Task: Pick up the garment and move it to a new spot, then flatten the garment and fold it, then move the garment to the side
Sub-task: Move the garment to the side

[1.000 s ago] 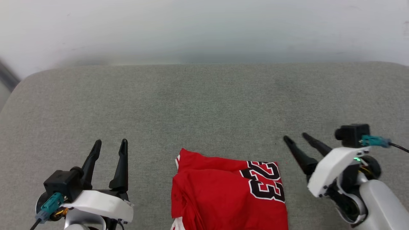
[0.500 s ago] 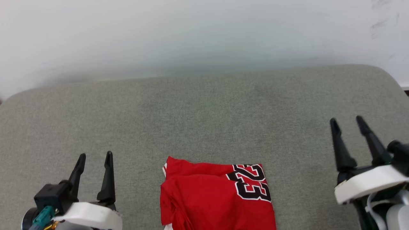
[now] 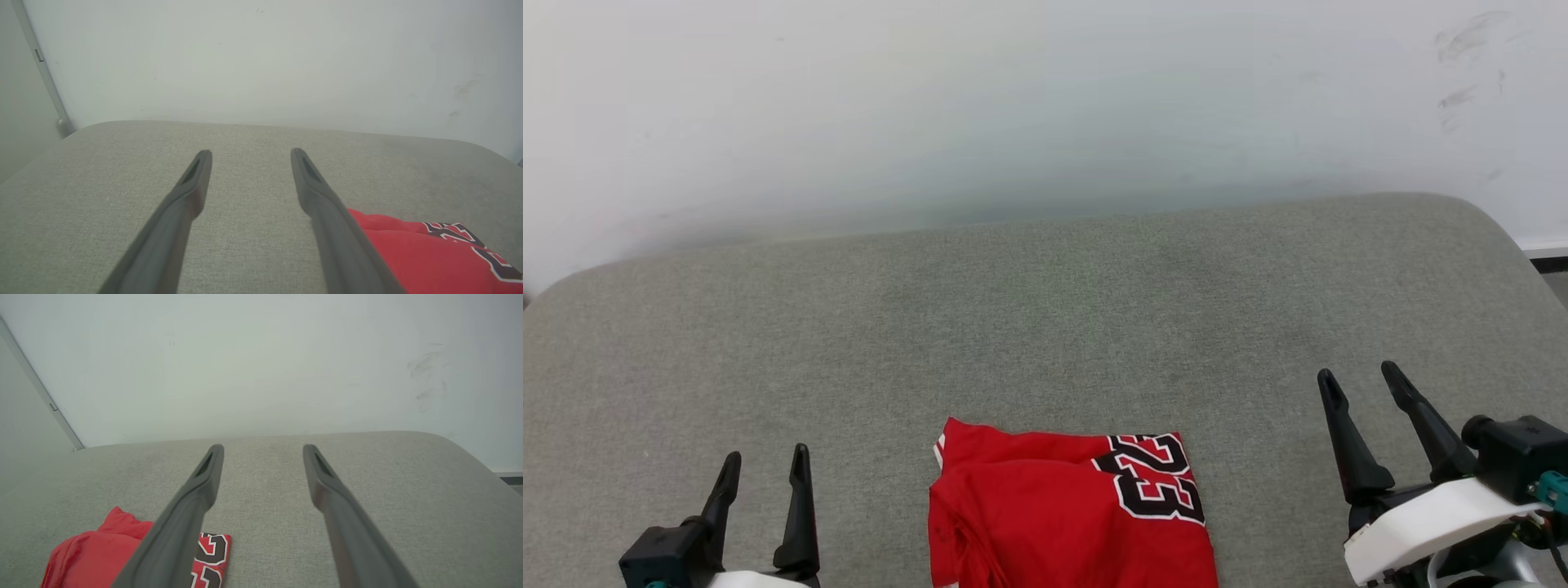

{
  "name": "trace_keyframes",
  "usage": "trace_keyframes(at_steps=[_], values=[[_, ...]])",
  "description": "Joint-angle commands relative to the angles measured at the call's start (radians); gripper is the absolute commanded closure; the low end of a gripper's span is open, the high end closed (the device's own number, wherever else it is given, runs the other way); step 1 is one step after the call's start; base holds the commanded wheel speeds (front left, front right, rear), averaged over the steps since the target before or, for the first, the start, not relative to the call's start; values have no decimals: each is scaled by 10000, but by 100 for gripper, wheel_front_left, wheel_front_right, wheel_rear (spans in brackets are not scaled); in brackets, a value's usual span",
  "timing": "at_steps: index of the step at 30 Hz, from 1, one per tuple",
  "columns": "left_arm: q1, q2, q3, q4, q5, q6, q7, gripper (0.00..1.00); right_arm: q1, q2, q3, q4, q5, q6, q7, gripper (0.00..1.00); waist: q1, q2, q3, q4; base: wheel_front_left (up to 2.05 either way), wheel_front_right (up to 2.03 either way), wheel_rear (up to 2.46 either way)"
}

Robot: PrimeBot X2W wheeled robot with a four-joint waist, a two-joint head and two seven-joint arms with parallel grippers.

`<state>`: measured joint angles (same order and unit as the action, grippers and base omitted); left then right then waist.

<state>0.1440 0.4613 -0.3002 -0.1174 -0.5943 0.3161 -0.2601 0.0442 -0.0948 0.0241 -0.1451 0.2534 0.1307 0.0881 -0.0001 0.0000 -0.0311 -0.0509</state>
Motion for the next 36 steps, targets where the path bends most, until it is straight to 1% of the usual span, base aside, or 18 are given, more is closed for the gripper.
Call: trace_keyframes(at_steps=[1,11,14,15,16,20,22,25,27,28,30,32,36], values=[[76,-41,-7,-6,17,-14,-71,0,66,20,28,-52,-56,0,10,0,1,0,-2,8,0,0,0],[-233,-66,-55,23,95,-33,-72,0,-39,-61,-75,-207,-157,0,336,0,1,0,59,82,0,0,0],[-308,-101,-31,-30,133,-12,-72,0,-42,-52,-364,-120,193,-2,626,0,1,0,114,174,0,0,0],[-365,-159,20,-93,159,-13,-72,0,-56,-189,-660,127,692,0,1106,0,1,0,175,281,0,0,0],[-399,-199,-2,-131,196,-53,-70,0,-113,-302,-880,266,1016,-2,1365,0,1,0,212,359,0,0,0],[-591,-476,22,-254,353,-178,-49,0,-143,-762,-1329,1180,2480,0,2838,0,1,0,415,792,0,0,0],[-713,-636,31,-259,420,-278,-49,0,-134,-1140,-1082,1603,3216,0,3731,0,1,0,577,1077,0,0,0],[-925,-845,73,-244,545,-446,-49,0,-17,-1265,-726,1935,4297,-2,4756,0,1,0,825,1469,0,0,0],[-1024,-956,108,-248,635,-588,-49,0,-56,-1131,-517,2155,4939,0,5170,0,1,0,987,1682,0,0,0],[-1084,-1021,116,-235,660,-650,-50,0,-101,-1175,-361,2302,5048,0,5356,0,1,0,1079,1781,0,0,0],[-1228,-1162,163,-223,746,-789,-50,0,-334,-888,-150,2574,5639,0,5595,0,1,0,1299,1945,0,0,0],[-1333,-1245,206,-138,801,-954,-50,0,-564,-844,43,2866,5874,-2,5691,0,1,0,1517,2092,0,0,0],[-1616,-1445,299,64,918,-1235,-50,0,-998,-534,333,3519,6519,0,5639,0,1,0,1837,2271,0,0,0]])
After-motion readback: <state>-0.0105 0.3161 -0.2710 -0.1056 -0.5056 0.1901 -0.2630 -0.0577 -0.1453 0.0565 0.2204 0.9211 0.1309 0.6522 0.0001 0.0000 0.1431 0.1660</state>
